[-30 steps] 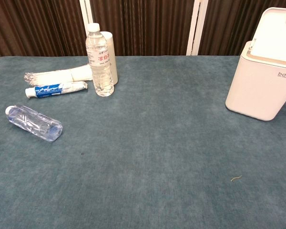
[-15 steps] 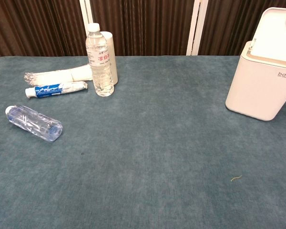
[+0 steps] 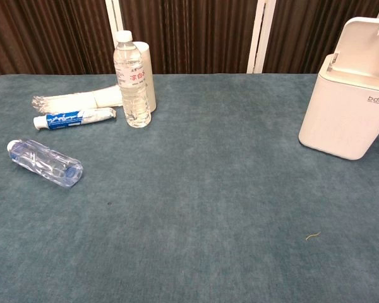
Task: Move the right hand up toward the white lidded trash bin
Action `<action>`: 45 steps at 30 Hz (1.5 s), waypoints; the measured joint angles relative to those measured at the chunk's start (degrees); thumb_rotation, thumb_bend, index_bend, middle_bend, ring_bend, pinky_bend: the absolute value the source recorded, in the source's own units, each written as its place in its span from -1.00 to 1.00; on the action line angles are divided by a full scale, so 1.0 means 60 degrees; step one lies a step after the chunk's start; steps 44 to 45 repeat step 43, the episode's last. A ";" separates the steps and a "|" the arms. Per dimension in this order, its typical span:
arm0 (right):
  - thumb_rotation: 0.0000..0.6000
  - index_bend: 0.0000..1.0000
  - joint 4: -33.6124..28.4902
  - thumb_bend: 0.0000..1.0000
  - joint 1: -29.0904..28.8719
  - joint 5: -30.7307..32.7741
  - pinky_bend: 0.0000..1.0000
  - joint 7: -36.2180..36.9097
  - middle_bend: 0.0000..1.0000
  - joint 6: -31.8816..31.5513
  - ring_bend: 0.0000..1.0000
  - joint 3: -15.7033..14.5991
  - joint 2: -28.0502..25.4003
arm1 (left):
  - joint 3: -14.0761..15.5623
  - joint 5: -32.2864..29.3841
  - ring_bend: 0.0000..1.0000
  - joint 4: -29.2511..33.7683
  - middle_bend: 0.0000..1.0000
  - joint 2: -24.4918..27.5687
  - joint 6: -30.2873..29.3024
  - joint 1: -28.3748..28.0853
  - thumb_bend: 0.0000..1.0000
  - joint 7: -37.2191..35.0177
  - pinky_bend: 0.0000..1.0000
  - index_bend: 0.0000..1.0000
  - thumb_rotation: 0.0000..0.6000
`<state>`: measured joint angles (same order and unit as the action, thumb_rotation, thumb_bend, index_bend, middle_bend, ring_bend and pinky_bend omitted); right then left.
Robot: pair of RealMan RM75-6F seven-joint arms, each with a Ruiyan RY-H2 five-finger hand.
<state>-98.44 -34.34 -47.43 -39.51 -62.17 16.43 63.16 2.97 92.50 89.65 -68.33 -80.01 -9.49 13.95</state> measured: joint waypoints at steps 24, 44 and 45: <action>1.00 -0.62 -0.0379 0.10 0.0714 -0.1742 0.96 -0.0432 0.98 -0.0824 0.95 -0.1830 0.0262 | 0.0051 0.0152 -1.00 -0.0008 -1.00 0.0078 -0.0030 -0.0001 -0.03 -0.0128 -0.78 -1.00 1.00; 1.00 -1.00 0.1422 -0.05 0.4672 -0.7872 -1.00 0.3716 -1.00 -0.5470 -1.00 -0.4193 0.0367 | 0.0223 0.1242 -1.00 -0.0336 -1.00 0.0001 -0.1156 0.0257 -0.03 -0.0606 -0.97 -1.00 1.00; 1.00 -1.00 0.1422 -0.05 0.4672 -0.7872 -1.00 0.3716 -1.00 -0.5470 -1.00 -0.4193 0.0367 | 0.0223 0.1242 -1.00 -0.0336 -1.00 0.0001 -0.1156 0.0257 -0.03 -0.0606 -0.97 -1.00 1.00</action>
